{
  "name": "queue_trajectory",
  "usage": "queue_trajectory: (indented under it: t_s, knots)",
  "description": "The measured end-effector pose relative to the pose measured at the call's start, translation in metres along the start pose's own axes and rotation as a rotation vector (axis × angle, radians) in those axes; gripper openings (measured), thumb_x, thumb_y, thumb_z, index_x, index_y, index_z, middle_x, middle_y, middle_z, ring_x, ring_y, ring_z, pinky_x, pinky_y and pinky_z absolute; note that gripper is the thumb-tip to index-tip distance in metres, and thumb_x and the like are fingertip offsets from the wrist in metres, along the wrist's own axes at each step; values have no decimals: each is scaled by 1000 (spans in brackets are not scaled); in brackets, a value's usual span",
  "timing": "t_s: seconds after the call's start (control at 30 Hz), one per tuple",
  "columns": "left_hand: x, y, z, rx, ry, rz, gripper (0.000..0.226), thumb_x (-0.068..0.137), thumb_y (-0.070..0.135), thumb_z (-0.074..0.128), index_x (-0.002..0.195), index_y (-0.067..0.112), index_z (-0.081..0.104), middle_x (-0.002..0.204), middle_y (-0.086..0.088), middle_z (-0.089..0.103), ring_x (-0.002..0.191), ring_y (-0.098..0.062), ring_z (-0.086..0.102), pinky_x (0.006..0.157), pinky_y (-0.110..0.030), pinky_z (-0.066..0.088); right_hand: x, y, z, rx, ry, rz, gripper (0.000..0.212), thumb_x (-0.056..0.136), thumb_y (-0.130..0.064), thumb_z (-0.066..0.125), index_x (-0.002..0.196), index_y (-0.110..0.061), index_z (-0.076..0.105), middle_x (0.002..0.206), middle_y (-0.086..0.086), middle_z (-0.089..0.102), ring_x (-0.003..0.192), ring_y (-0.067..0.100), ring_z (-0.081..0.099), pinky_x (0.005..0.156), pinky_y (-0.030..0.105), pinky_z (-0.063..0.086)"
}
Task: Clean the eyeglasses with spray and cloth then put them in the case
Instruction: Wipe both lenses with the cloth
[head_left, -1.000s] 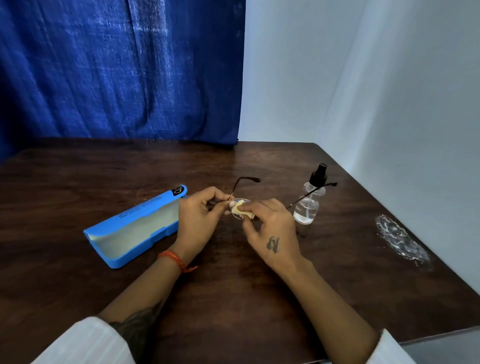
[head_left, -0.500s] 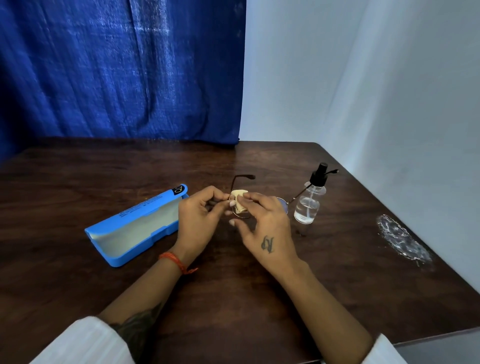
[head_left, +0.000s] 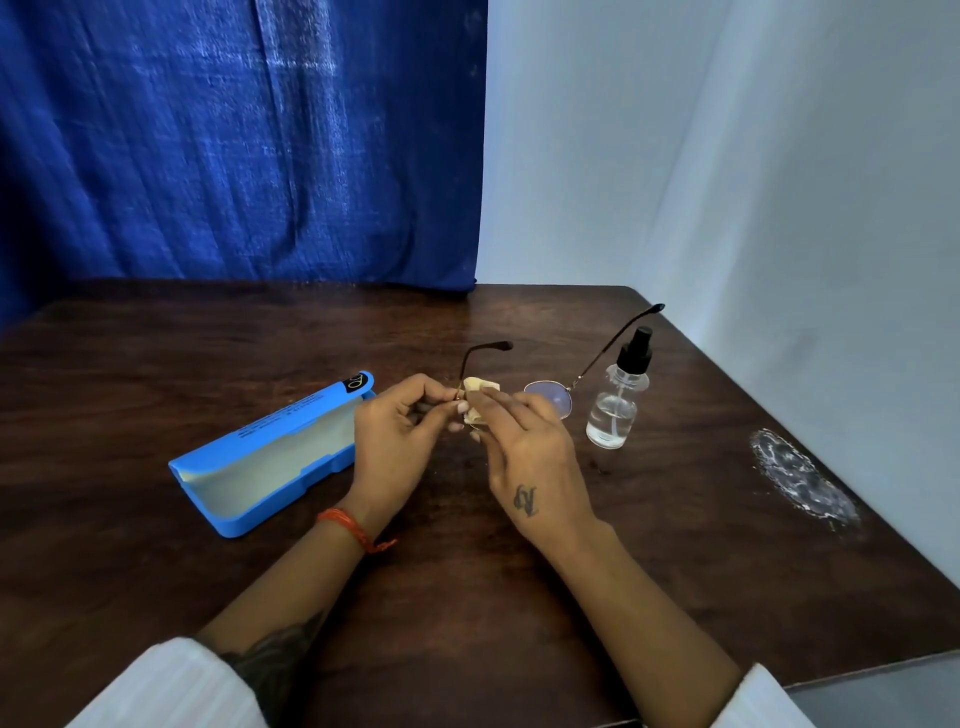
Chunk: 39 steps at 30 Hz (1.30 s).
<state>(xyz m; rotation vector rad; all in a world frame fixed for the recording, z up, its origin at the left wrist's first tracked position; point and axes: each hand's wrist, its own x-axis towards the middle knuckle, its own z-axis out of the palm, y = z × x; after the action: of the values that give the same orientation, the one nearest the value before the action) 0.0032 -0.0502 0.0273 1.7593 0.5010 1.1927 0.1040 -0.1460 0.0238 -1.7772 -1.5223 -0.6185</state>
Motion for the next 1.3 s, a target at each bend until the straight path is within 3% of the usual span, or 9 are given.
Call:
queue_trajectory:
  t_s: [0.17,0.3,0.43,0.57,0.8,0.93,1.1,1.2,1.3]
  knots:
    - [-1,4,2,-42,23,32,16,74,-4,68,78,12,67,87,-5,65,67,-10,66,61,-18,55,1,5,-6,80,124,-40,19,67,8,70,82,-3,72,82,8,71,80,24,63,81,22,46]
    - [0,7,0,24,21,73,22,74,-2,69,80,19,68,82,-3,65,65,-9,66,62,-13,52,0,5,-5,29,131,-19,12,64,1,76,70,-4,66,73,7,66,70,23,60,70,26,46]
    - [-1,10,0,17,21,48,26,75,-2,68,80,23,67,81,-6,68,66,-9,66,63,-13,52,0,3,-6,24,141,-26,20,67,6,73,83,-1,65,91,12,68,88,19,56,85,21,42]
    - [0,7,-1,-11,35,21,26,77,0,67,80,25,67,83,-9,70,67,-12,67,64,-17,53,1,0,-5,111,129,-63,29,73,6,68,99,-5,66,91,6,70,88,15,57,81,22,46]
    - [1,4,-1,-38,47,-11,23,77,0,67,79,23,67,84,-12,70,68,-15,68,64,-19,55,2,12,-14,195,140,-95,26,64,13,56,75,-4,72,81,5,72,79,20,65,75,27,52]
    - [1,1,1,-36,41,-23,23,77,-2,68,80,20,67,84,-16,69,66,-13,69,63,-18,54,2,12,-12,136,196,-31,33,70,3,44,84,-3,73,85,6,72,82,21,65,78,26,51]
    - [1,0,3,1,57,13,18,77,-1,68,82,16,67,85,-16,68,66,-11,68,61,-15,53,3,0,-5,135,109,-3,35,67,14,57,93,-4,72,93,5,72,88,18,62,87,15,41]
    - [1,0,0,22,89,27,16,77,0,68,81,16,66,84,-15,68,65,-10,67,61,-14,52,3,1,-10,200,104,-19,36,63,15,54,86,-5,73,85,2,72,83,18,63,80,17,47]
    - [2,1,0,66,97,62,16,77,-2,67,81,13,66,82,-15,68,66,-10,67,60,-12,51,2,4,-13,179,140,-38,33,67,5,44,80,-5,73,82,2,73,81,18,61,76,24,50]
